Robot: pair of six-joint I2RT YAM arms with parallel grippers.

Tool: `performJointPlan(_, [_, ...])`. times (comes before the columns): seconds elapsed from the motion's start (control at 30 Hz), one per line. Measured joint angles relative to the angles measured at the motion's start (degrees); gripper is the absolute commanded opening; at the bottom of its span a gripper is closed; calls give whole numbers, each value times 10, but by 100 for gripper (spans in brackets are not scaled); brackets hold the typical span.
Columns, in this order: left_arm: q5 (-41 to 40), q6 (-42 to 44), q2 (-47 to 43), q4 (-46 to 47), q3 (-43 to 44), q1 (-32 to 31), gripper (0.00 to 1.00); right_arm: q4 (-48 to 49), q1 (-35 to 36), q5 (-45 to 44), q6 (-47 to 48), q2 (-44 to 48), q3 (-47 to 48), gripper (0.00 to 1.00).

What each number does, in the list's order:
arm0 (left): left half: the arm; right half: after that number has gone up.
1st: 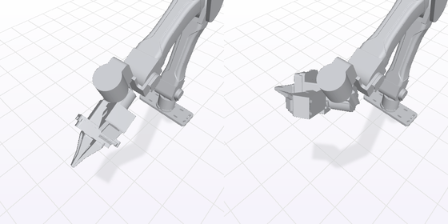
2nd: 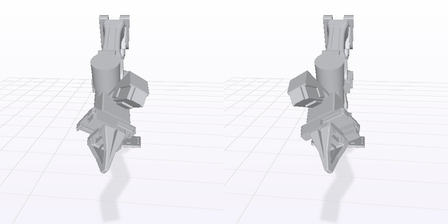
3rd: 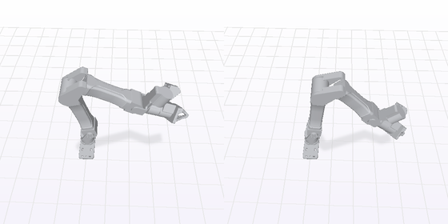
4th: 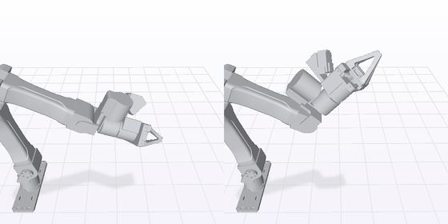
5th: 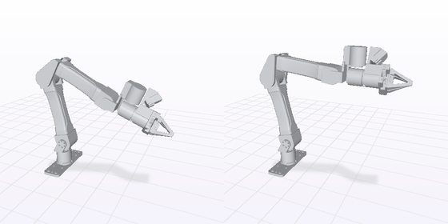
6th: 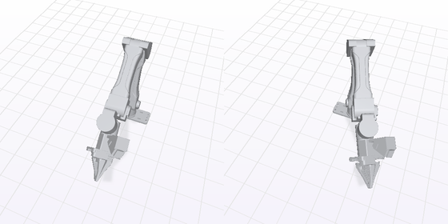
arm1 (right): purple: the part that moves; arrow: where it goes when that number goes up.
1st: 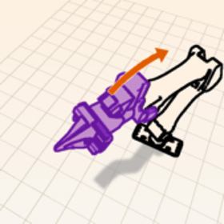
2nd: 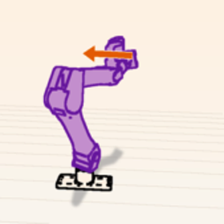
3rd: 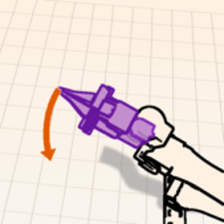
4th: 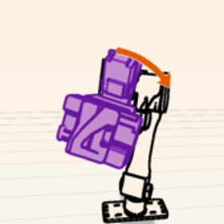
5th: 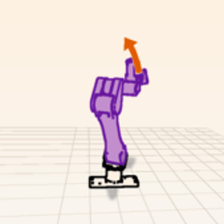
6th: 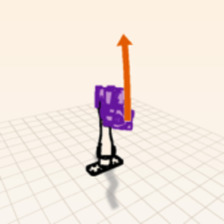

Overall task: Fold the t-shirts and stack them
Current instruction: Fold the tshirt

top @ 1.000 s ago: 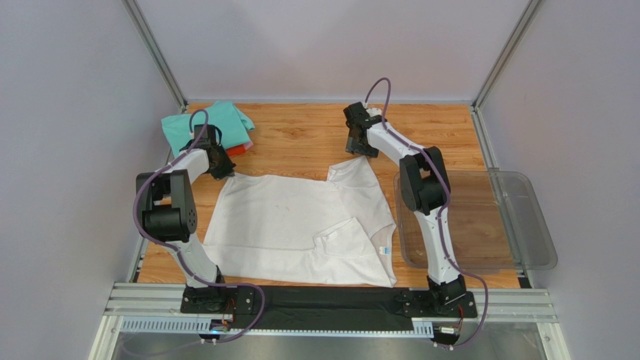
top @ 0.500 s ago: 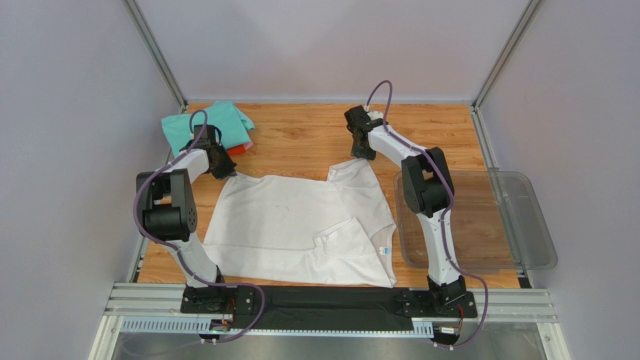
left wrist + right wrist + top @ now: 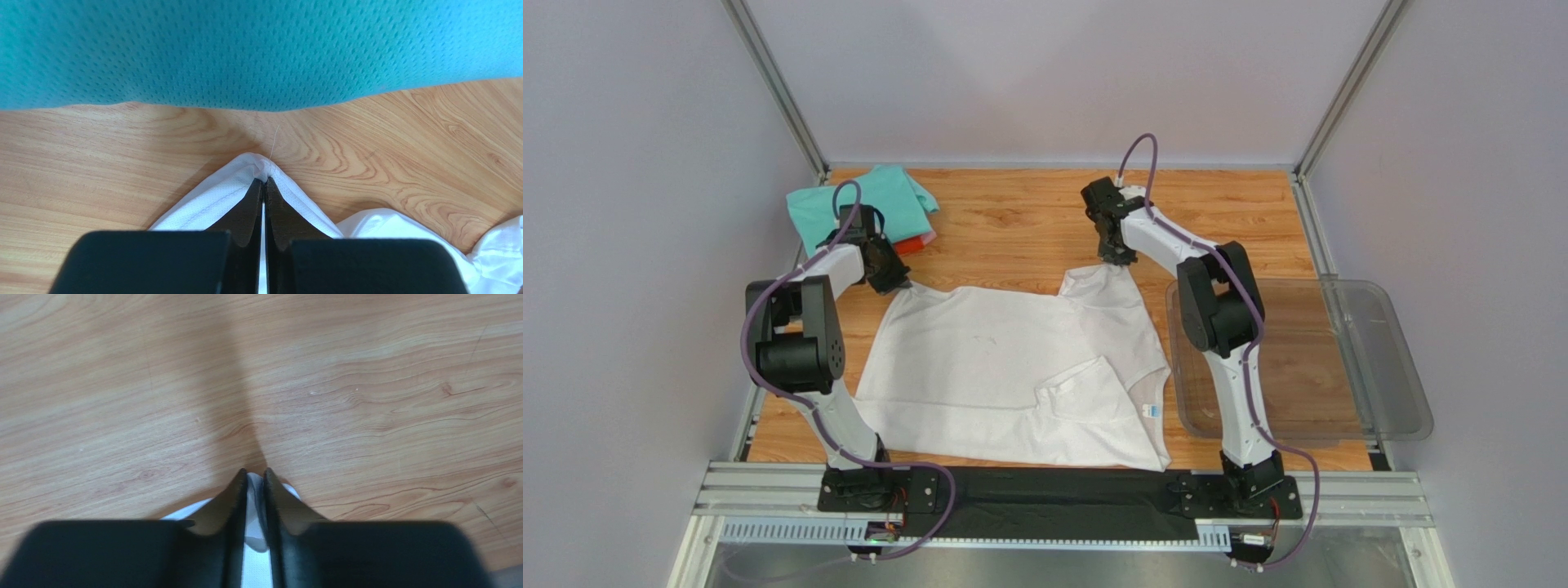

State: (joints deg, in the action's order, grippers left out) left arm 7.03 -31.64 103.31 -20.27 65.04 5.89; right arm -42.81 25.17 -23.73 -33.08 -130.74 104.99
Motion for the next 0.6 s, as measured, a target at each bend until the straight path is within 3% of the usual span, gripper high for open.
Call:
performJointPlan(0.07, [0,0,0,0,0,0,0,-5,0,-3,2,0,-1,0])
performJointPlan(0.37, [5,-1,0,5,-7,2,0,-12,9,-9,20,18,-25,0])
performJointPlan(0.6, [1,-1,-18,5,-38,2,0,1,38,-9,31,99,-121,0])
